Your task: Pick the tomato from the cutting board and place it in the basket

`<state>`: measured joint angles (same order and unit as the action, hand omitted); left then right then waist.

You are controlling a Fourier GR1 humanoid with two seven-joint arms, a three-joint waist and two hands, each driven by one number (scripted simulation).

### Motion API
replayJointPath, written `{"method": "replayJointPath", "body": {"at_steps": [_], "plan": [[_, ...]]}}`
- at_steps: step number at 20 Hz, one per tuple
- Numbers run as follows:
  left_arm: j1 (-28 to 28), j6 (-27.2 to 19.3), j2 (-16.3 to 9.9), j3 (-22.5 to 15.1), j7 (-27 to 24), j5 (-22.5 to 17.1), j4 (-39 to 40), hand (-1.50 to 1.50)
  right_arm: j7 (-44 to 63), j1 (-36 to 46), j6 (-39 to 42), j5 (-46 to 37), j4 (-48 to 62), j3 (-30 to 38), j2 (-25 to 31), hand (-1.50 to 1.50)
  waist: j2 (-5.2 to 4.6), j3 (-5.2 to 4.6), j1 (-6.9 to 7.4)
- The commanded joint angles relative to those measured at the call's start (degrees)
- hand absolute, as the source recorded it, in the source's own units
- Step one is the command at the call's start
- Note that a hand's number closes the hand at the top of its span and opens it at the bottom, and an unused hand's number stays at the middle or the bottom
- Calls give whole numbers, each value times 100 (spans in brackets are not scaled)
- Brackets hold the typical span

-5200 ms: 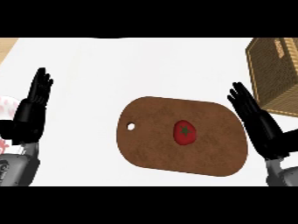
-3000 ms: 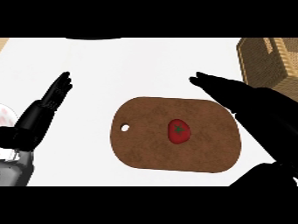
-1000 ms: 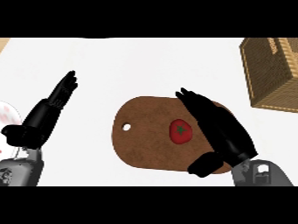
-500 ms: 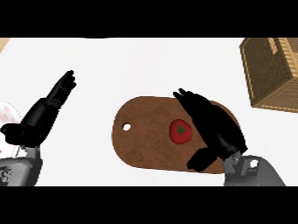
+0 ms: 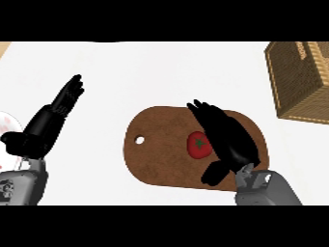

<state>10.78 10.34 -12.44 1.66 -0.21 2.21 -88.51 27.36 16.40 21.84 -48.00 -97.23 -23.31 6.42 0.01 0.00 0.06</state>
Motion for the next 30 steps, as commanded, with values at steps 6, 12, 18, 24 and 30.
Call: {"method": "replayJointPath", "body": {"at_steps": [6, 12, 18, 24, 30], "plan": [[-63, 60, 138, -1, 523, 63, -506, 0, -177, 318, -170, -546, 1001, 167, -444, -150, 1, 1, 18], [210, 191, 140, 222, 220, -14, -17, 0, -562, -283, -202, -637, 1116, -18, -417, -150, -1, 0, -10], [-286, 101, 249, 49, -158, 348, -138, 0, -795, 160, 183, -682, 1589, 150, -332, 150, -2, 0, 10], [-212, 353, 161, 150, 538, 34, -751, 0, -1089, 435, 3, -955, 2036, 215, -428, 150, -1, 1, 31], [112, 215, 177, 258, 344, 177, -283, 0, -1827, -962, -485, -1333, 917, -312, 507, 150, 5, 1, -54]]}}
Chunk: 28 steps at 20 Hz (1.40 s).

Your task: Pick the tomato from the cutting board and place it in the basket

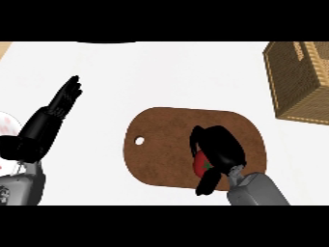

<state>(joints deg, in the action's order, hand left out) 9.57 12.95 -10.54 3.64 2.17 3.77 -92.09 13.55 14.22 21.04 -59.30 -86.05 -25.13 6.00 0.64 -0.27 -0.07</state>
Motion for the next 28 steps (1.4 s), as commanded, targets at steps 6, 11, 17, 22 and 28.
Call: {"method": "replayJointPath", "body": {"at_steps": [6, 11, 17, 22, 28], "plan": [[74, -200, 174, -43, -183, 175, 206, 0, -1236, -1626, -419, 386, -1283, 976, 1881, 150, -50, 27, -98], [-34, -9, -36, 112, -78, 70, 40, 0, -1220, -2438, -559, 763, -2285, 1193, 1648, 150, -50, 26, -46], [-281, 45, 17, 82, -128, -3, -46, 0, -1284, -2921, -432, 2275, -3370, 1648, 978, 150, -22, 26, -90], [78, -18, 19, 105, -30, 44, 169, 0, -722, -2638, -316, 3465, -4628, 2046, 385, 150, -34, 19, -117], [-53, 32, 10, 56, -9, 67, 25, 0, 562, -2764, 194, 5244, -5947, 3658, 861, 150, -50, 22, -56]]}}
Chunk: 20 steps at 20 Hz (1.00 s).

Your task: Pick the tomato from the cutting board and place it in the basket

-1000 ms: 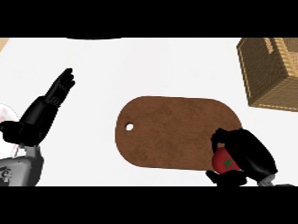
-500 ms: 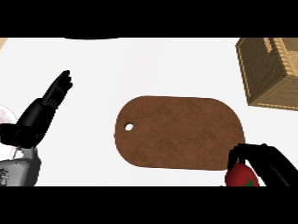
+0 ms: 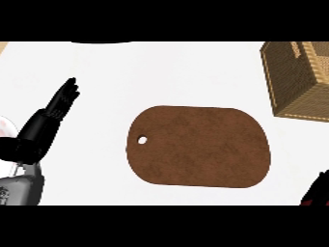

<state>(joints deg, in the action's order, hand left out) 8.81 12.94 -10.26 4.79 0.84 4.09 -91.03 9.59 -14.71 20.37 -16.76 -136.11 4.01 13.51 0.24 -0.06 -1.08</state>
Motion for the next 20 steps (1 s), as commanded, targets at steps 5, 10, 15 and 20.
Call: {"method": "replayJointPath", "body": {"at_steps": [5, 10, 15, 20], "plan": [[132, 139, -23, 10, 281, -157, -188, 0, 2298, 1279, 80, 1559, -680, 1507, 762, 150, -18, -3, 116], [-103, 86, 51, -131, 46, 59, -220, 0, 2701, 2278, -19, 1757, 122, 2073, 1465, 150, -24, 1, 138], [-221, 113, 52, -188, -65, 116, -317, 0, 3125, 3537, -444, 905, 1157, 1449, 1726, 150, -37, -2, 225], [226, 32, 136, -156, 130, 89, -60, 0, 2562, 4509, -981, 277, 2782, 1482, 1773, 150, -60, 2, 271]]}}
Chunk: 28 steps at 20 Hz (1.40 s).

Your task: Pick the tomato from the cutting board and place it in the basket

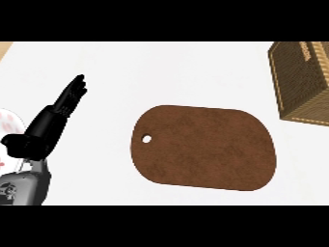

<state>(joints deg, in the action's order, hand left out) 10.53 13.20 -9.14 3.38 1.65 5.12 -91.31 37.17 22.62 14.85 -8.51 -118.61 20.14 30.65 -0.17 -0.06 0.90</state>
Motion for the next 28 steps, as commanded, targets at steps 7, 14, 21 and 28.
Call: {"method": "replayJointPath", "body": {"at_steps": [7, 14, 21, 28], "plan": [[147, 154, -208, 228, -155, -87, 194, 0, -697, 1620, -1023, -919, 2598, 147, 292, 150, -4, 3, -5], [24, -88, 108, -45, 144, 86, -151, 0, -1986, 1678, -1059, -896, 4369, 334, 587, 150, 8, 7, -38], [135, 92, 1, 127, 36, -98, 79, 0, -3701, 1947, -1160, -976, 6427, 518, 988, 150, -17, 10, 6], [-182, 259, -109, 123, -38, -131, -241, 0, -4863, 2509, -2042, -1323, 7887, 586, 1141, 150, -25, 12, 79]]}}
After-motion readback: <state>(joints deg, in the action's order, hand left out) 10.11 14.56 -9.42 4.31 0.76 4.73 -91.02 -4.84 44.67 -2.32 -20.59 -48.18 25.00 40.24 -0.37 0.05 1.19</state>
